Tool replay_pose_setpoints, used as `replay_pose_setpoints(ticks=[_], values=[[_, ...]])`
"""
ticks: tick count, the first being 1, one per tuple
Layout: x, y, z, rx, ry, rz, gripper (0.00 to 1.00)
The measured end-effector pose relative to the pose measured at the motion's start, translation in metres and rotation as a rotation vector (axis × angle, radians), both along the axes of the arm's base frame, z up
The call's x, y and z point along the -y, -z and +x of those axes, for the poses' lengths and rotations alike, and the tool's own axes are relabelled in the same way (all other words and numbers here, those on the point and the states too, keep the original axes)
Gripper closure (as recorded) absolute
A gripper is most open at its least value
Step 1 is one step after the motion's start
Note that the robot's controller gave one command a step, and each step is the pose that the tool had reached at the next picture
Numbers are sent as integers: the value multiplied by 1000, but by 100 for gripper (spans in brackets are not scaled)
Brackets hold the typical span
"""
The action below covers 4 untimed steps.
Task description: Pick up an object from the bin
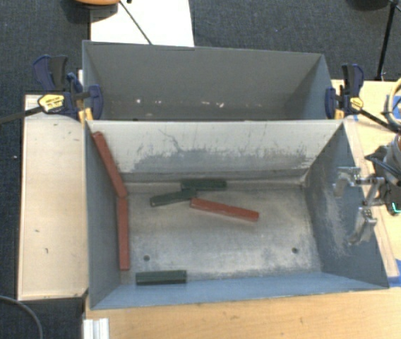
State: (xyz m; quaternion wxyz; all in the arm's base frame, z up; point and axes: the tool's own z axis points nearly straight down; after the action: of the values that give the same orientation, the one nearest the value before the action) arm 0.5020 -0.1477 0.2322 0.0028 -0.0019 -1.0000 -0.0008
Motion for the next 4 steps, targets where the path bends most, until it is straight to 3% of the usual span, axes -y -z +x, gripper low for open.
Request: replay_pose_setpoints(ticks=[1,2,3,4], values=[[-1,-4,2,8,-5,-2,0],[-37,35,32,13,-90,-4,0],[-73,92,22,11,-43,-1,0],[-104,128,-3,7,-84,-1,0]])
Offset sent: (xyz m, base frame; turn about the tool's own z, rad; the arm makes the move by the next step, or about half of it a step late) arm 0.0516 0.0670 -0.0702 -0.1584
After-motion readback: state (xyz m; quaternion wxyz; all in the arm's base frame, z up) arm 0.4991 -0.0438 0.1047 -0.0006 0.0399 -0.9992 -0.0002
